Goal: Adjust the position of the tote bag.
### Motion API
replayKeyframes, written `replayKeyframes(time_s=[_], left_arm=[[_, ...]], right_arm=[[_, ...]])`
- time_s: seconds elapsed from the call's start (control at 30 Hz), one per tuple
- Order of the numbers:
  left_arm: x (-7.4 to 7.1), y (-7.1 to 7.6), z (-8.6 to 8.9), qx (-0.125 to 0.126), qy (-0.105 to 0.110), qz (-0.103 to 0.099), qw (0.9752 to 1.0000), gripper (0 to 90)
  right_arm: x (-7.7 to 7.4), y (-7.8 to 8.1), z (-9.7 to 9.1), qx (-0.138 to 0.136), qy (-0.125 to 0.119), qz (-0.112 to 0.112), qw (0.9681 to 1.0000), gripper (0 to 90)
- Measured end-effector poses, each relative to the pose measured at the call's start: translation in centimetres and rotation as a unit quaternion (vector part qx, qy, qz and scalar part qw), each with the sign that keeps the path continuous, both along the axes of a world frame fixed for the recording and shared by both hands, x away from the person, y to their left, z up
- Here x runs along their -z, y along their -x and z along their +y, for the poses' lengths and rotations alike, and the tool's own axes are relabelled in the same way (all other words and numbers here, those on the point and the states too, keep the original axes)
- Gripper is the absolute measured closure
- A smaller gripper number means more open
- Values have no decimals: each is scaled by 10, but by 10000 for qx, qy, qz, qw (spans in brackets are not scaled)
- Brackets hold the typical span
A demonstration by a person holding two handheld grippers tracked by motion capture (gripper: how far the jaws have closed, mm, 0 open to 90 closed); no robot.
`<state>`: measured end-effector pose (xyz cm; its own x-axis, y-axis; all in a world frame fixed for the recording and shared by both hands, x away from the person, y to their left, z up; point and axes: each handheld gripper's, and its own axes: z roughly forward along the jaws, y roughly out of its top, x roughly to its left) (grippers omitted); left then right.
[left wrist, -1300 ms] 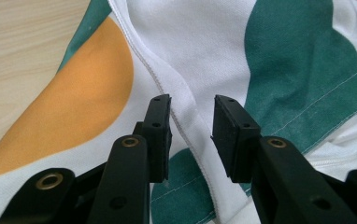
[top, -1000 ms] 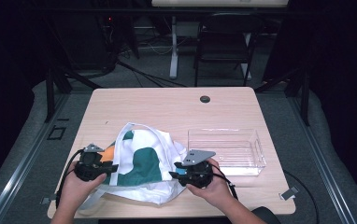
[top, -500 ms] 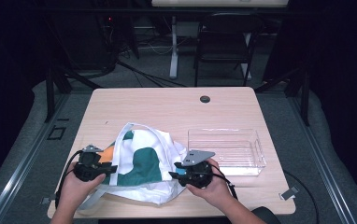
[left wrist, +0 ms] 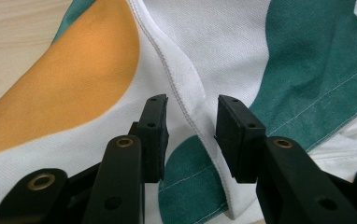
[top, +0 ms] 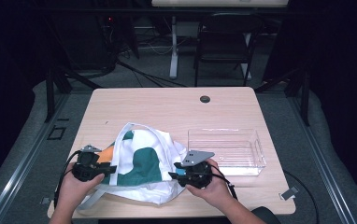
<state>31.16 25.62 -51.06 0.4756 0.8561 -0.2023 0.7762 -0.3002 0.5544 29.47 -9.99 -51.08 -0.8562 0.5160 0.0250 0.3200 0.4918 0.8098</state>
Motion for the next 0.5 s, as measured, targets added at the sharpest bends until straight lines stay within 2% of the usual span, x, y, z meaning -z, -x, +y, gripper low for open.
replayKeyframes(time_s=[0.2, 0.3, 0.5], left_arm=[[1, 1, -3, 53, 30, 38, 10000, 647], [0, 2, -5, 228, 8, 122, 9997, 663], [-2, 4, -7, 352, 18, 166, 9992, 712]], right_arm=[[0, 0, 0, 6, -8, -7, 10000, 604], [0, 0, 0, 11, -10, -15, 10000, 604], [0, 0, 0, -8, -8, -16, 10000, 603]])
